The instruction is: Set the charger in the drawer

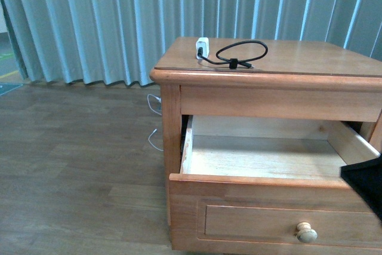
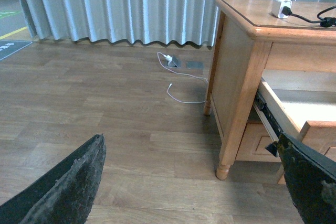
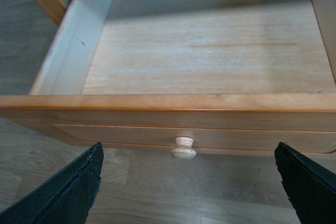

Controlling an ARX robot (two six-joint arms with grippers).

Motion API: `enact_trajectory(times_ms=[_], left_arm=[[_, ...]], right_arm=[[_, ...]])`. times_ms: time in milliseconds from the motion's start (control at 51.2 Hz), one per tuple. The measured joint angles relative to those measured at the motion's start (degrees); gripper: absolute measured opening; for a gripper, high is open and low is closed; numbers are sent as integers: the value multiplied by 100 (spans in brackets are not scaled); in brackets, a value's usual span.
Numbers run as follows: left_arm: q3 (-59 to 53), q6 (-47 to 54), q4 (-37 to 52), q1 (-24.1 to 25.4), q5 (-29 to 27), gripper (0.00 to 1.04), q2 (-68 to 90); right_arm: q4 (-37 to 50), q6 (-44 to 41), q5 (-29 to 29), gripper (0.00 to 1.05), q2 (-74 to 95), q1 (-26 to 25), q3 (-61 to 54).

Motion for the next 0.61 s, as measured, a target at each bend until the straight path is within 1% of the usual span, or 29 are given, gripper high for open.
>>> enact_trajectory(times_ms=[176,234,352,449,606], left_arm=[[0,0,0,0,0,99,0],[0,0,0,0,0,99,0],[0,0,0,0,0,99,0],[0,0,0,0,0,99,0],[0,0,0,0,0,99,0]], right_arm=[[-848,-286,-671,97,-1572,-673,-278],[-1331,-398,-988,97,-2343,-1056,-385],[-1932,-439,-1386,97,-3285,-1580,-535],[-2153,-505,-1370,97,-3801,-1878,-651],[-2120,-551,-1331,96,-3823,-1884,-675]])
